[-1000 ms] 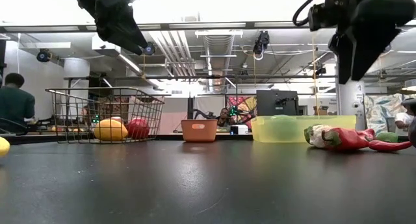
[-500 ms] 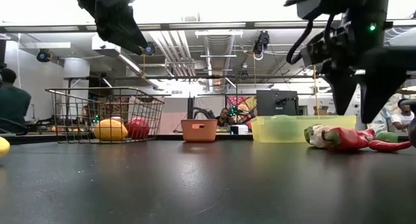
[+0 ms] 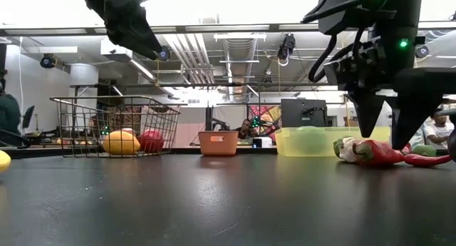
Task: Sort produce into baskets
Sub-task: Put the long red chili pepper into the yellow bin
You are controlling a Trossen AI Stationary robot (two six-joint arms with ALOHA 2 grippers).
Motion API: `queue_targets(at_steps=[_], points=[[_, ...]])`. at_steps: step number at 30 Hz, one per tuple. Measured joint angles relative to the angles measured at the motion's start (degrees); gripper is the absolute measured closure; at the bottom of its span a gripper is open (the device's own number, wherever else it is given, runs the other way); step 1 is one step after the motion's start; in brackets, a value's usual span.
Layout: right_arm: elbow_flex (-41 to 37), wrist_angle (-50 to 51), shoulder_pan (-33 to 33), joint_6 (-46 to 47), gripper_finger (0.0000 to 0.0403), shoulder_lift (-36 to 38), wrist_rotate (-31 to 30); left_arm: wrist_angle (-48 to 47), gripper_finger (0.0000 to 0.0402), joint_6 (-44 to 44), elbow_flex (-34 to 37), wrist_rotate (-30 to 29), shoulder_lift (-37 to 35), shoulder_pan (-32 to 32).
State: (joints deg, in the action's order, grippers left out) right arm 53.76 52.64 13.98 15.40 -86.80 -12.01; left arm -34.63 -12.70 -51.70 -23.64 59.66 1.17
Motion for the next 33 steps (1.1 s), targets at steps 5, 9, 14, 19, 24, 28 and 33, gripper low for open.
queue_targets(at_steps=[5,9,14,19,24,28,33], points=[[-1.01,-1.16,0.00,0.24,0.0044,-0.36,1.43,-0.04,0.0104,0.19,0.00,0.00,0.00,-0.02],[-1.70,-2.94,-0.02,1.04,0.0044,-1.91,3.55,-0.04,0.0104,0.19,0.00,0.00,0.02,-0.02],[-1.98,-4.11,-0.02,0.05,0.0044,-4.03,3.89,0.17,0.0104,0.19,0.00,0.00,0.02,-0.01],[-2.12,-4.62,-0.47,0.14,0.0050,-3.65,4.53,0.24,0.0104,0.19,0.00,0.00,0.02,-0.01],[-2.19,-5.66,-0.90,0.92,0.0084,-3.37,5.14,0.63,0.0104,0.19,0.00,0.00,0.02,-0.01],[-2.21,-6.12,-1.01,1.07,0.0124,-3.37,5.15,0.76,0.0104,0.19,0.00,0.00,0.02,0.00],[-2.25,-6.01,-1.01,1.05,0.0172,-3.21,4.85,0.77,0.0104,0.19,0.00,0.00,0.02,0.00]])
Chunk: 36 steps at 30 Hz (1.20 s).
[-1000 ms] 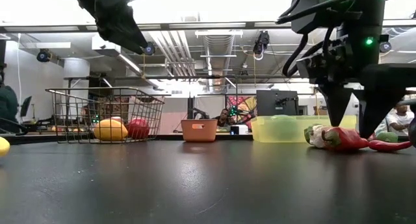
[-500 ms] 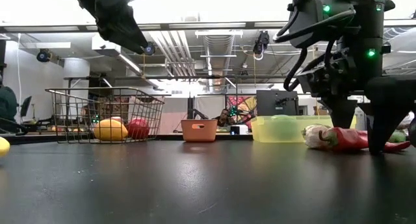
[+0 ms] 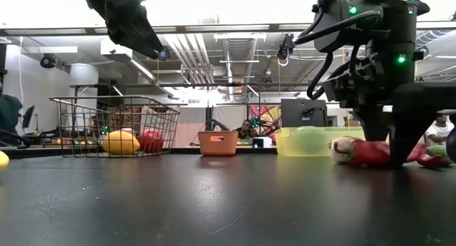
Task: Sort produce into baskets
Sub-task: Put the long red chili pepper into the yellow bin
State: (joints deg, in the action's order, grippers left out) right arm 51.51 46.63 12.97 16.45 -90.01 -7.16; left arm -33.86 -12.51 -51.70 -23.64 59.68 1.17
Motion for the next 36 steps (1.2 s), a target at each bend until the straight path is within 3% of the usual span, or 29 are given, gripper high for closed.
queue_targets(at_steps=[8,16,23,29,36], points=[[0.05,0.54,0.00,-0.40,0.0220,0.92,0.04,0.61,0.0104,0.00,0.00,0.00,0.24,-0.02],[4.56,1.13,-0.01,-0.42,0.0222,4.46,-0.01,1.62,0.0104,0.00,0.00,0.00,2.45,-0.02],[14.34,1.77,-2.72,-4.45,0.0221,6.75,-6.93,2.23,0.0104,-0.02,0.00,0.02,3.26,-0.02],[22.03,3.44,-10.27,-15.20,0.0221,6.86,-12.58,2.42,0.0104,-0.75,0.00,0.04,3.17,-0.08],[24.90,3.89,-27.15,-22.68,0.0221,6.46,-12.59,2.38,0.0104,-2.27,0.00,0.18,3.06,-1.21]])
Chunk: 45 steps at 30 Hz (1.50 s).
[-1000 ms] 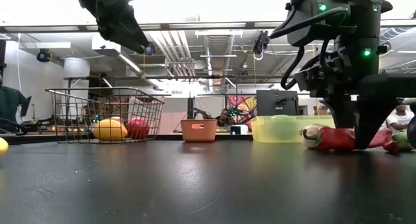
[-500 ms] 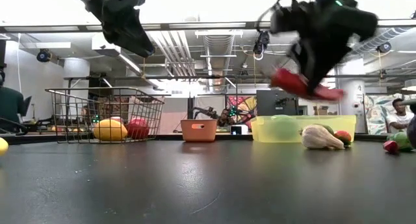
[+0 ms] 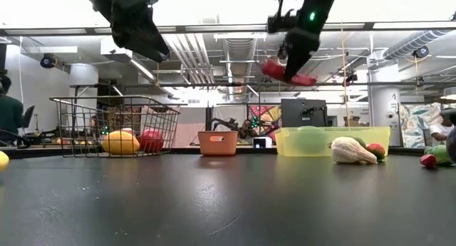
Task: Sort produce into baskets
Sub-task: Put the long red chili pepper into the yellow bin
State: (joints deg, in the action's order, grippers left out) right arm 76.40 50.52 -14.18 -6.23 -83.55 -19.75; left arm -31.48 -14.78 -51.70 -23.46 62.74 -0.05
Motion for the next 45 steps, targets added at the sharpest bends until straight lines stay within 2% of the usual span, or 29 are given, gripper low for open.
queue_targets(at_steps=[4,8,10,13,27,40,45], points=[[-0.64,1.79,-11.99,4.01,0.0221,-0.02,0.29,-0.18,0.0104,-0.78,0.00,0.02,-0.33,-0.70],[-2.46,6.54,-23.46,16.69,0.0220,-0.40,0.69,-1.03,0.0104,-1.25,0.00,0.04,-0.80,-1.02],[-4.12,7.92,-27.91,20.55,0.0220,-0.50,1.53,-1.11,0.0104,-1.30,0.00,0.04,-0.90,-1.04],[-7.55,6.87,-31.91,21.30,0.0220,-0.55,4.59,-1.14,0.0104,-1.29,0.00,0.02,-0.92,-1.01],[-19.09,-7.34,-33.39,22.93,0.0220,-0.74,4.73,-1.11,0.0104,-1.27,0.00,0.02,-0.92,-1.01],[-21.22,-10.81,-33.39,22.12,0.0219,-0.90,4.70,-1.11,0.0104,-1.25,0.00,0.02,-0.92,-0.99],[-21.24,-10.99,-33.37,22.17,0.0200,-0.90,4.70,-1.11,0.0104,-1.25,0.00,0.02,-0.92,-0.99]])
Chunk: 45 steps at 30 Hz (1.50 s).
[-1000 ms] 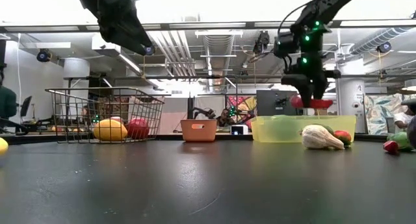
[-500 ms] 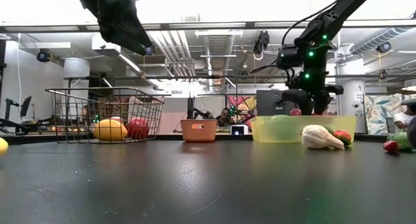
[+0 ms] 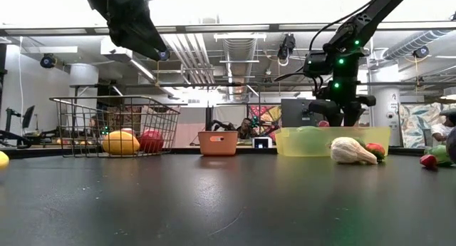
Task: Sort produce into baskets
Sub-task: Put the long red chili pepper into the yellow bin, then put the orange carrot into the yellow bin
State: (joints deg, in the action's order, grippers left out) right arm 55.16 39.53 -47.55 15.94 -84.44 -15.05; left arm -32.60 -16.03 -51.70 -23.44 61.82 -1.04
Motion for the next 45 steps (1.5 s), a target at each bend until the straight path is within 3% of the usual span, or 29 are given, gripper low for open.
queue_targets(at_steps=[13,19,29,34,41,45], points=[[0.00,-1.12,0.07,0.00,0.0150,0.42,0.00,-0.80,0.0104,-3.61,0.00,0.10,0.00,-0.23],[0.92,-1.05,1.23,-0.04,0.0144,3.18,0.02,-5.91,0.0104,-12.30,0.00,0.43,0.00,-4.17],[1.99,-2.56,5.58,0.07,0.0144,9.54,0.02,-8.54,0.0104,-32.57,0.00,0.70,1.03,-16.90],[1.99,-2.58,8.04,0.61,0.0143,11.72,0.02,-10.58,0.0104,-44.59,0.00,7.73,4.09,-22.65],[1.99,-2.62,11.71,0.91,0.0149,12.10,0.00,-12.36,0.0104,-63.86,-0.08,22.57,11.06,-31.86],[1.99,-2.73,13.73,1.51,0.0146,11.96,0.02,-15.16,0.0106,-72.62,-1.32,26.02,15.24,-36.62]])
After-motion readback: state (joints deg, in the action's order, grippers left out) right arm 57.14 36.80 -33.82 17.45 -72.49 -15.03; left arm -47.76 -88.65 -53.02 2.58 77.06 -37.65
